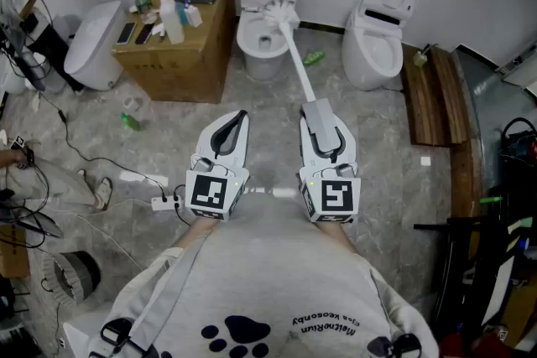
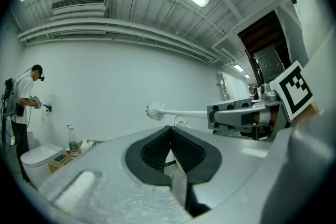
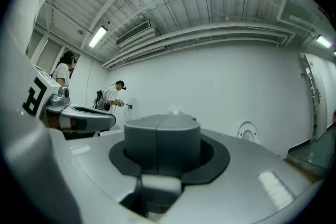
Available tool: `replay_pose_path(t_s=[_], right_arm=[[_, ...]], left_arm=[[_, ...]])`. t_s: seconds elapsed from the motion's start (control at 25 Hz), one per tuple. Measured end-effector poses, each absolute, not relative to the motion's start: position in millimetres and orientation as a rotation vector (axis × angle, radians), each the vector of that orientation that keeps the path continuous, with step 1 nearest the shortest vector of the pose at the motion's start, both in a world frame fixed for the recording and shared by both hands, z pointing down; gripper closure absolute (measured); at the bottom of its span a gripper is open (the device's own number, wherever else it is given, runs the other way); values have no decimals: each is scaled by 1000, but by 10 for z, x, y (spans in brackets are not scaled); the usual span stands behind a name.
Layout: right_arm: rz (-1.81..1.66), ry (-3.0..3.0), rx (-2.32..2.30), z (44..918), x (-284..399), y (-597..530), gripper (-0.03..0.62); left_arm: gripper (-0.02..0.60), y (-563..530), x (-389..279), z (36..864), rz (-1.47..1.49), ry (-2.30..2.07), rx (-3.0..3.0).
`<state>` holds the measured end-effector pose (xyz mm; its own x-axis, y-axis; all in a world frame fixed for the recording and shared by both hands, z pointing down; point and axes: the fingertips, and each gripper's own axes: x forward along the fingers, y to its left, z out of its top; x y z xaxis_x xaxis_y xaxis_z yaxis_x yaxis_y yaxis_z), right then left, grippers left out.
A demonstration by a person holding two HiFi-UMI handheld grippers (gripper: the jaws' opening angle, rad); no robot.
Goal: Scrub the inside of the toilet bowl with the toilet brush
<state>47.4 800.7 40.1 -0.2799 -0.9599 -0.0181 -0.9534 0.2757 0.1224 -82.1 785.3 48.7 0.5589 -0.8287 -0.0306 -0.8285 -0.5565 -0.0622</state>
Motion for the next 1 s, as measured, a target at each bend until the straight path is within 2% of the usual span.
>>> replay_pose_path(t_s=[0.6, 1.0], right_arm=[[-68, -2505, 1864, 529, 891, 7901, 447], [20, -2473, 1848, 767, 711, 7045, 447]], left_arm=[[586, 7747, -467, 620, -29, 1451, -2713], [586, 6865, -689, 853, -28, 1470, -2774]])
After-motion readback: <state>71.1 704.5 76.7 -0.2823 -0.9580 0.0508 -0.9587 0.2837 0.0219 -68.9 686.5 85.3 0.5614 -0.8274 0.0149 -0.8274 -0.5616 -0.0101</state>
